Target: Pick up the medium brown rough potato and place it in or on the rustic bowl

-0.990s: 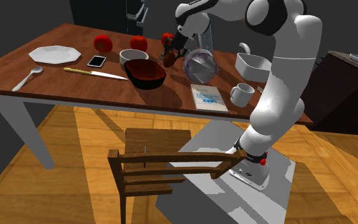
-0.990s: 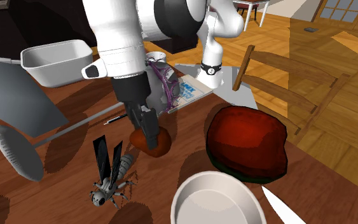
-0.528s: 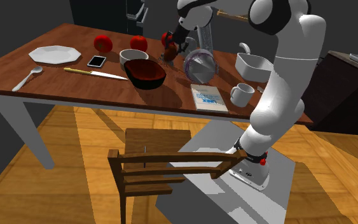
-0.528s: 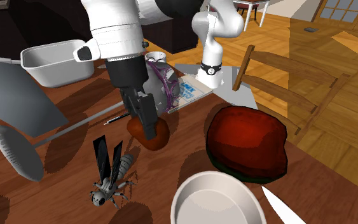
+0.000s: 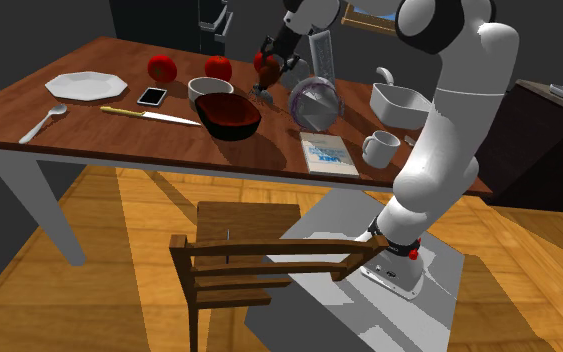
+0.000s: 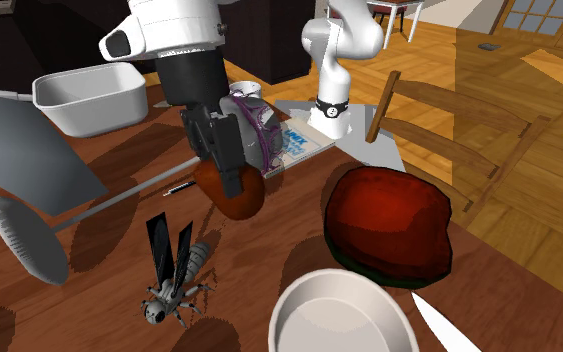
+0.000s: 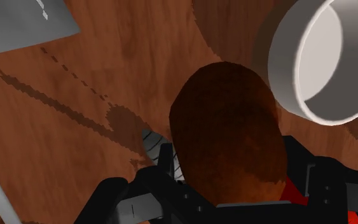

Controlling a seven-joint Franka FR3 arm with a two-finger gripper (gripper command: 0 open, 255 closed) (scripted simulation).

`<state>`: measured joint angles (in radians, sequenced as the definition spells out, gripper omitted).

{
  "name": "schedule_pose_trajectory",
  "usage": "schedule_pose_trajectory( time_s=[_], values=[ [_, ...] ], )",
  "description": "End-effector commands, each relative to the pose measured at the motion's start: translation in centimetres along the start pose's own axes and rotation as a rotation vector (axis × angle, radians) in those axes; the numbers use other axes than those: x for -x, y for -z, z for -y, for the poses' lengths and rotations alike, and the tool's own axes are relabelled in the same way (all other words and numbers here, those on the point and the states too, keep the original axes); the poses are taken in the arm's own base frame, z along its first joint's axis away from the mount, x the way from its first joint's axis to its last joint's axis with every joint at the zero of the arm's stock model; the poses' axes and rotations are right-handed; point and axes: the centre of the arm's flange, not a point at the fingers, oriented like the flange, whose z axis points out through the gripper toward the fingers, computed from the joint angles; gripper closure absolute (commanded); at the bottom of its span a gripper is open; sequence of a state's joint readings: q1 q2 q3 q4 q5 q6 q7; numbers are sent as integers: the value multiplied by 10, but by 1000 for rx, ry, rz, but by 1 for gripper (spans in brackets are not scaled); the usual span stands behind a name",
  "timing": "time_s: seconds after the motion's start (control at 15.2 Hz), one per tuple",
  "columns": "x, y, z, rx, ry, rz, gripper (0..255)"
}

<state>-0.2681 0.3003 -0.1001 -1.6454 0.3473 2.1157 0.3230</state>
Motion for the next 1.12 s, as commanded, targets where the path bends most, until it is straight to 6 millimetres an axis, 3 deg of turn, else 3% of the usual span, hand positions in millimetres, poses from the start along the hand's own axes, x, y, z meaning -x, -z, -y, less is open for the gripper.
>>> schedule_pose_trajectory(
  time_s=[0.0, 0.33, 1.06],
  values=[
    [0, 11, 4, 0, 0, 0, 255],
    [-1, 32, 11, 0, 0, 0, 255],
    [120, 16, 89, 0, 0, 0, 255]
  ],
)
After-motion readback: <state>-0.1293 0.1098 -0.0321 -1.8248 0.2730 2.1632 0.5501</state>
